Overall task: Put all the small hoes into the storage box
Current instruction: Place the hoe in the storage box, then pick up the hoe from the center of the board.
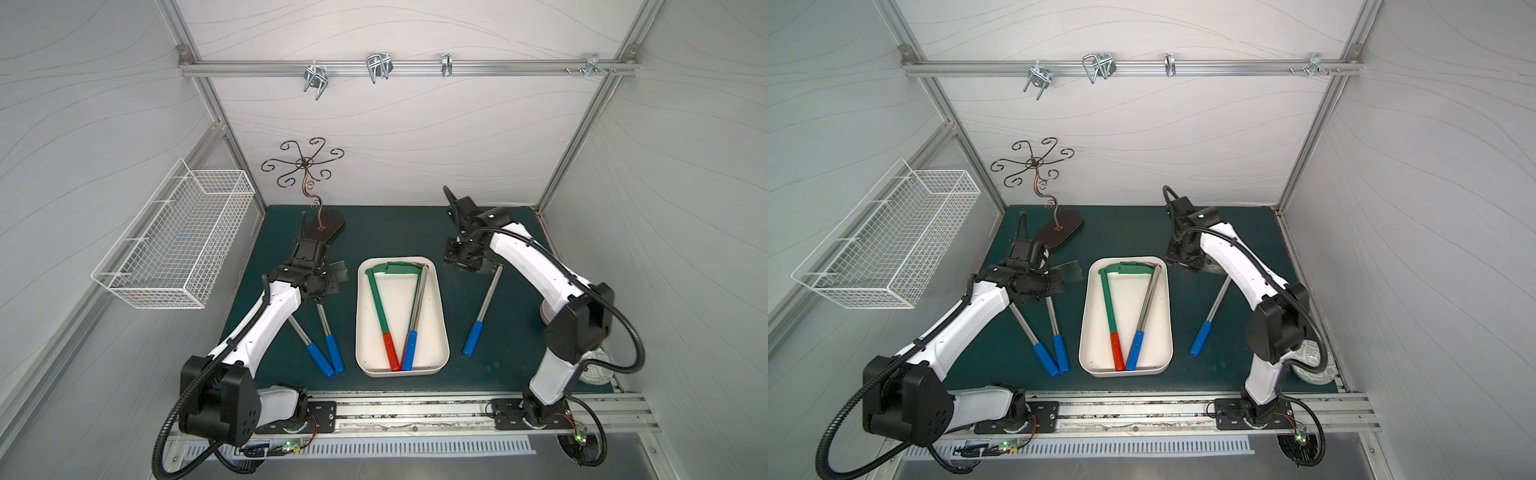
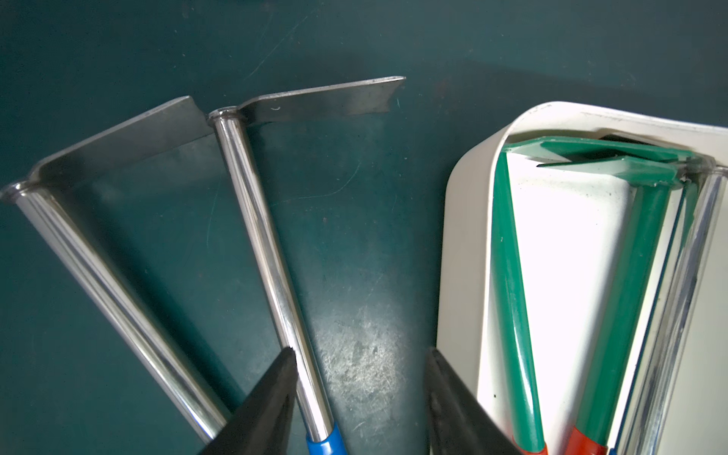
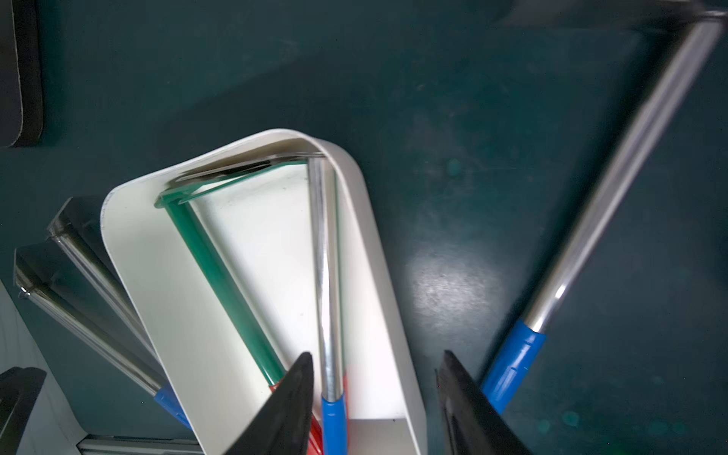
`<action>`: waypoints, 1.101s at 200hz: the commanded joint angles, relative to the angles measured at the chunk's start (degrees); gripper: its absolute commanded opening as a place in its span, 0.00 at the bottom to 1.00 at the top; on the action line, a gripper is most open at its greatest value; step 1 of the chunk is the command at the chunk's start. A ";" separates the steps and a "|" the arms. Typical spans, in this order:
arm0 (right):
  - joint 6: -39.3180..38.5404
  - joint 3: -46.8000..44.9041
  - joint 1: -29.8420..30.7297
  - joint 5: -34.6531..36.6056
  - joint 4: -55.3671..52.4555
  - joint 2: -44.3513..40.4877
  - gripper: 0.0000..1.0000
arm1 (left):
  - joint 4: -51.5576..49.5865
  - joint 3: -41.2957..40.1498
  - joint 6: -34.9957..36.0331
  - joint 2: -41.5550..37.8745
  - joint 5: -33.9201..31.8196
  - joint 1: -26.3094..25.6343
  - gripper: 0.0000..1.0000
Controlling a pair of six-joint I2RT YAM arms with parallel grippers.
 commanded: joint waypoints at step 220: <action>-9.75 -28.95 -13.07 -10.89 13.58 -20.51 0.53 | 8.22 -0.71 -9.86 24.54 -1.91 7.87 0.50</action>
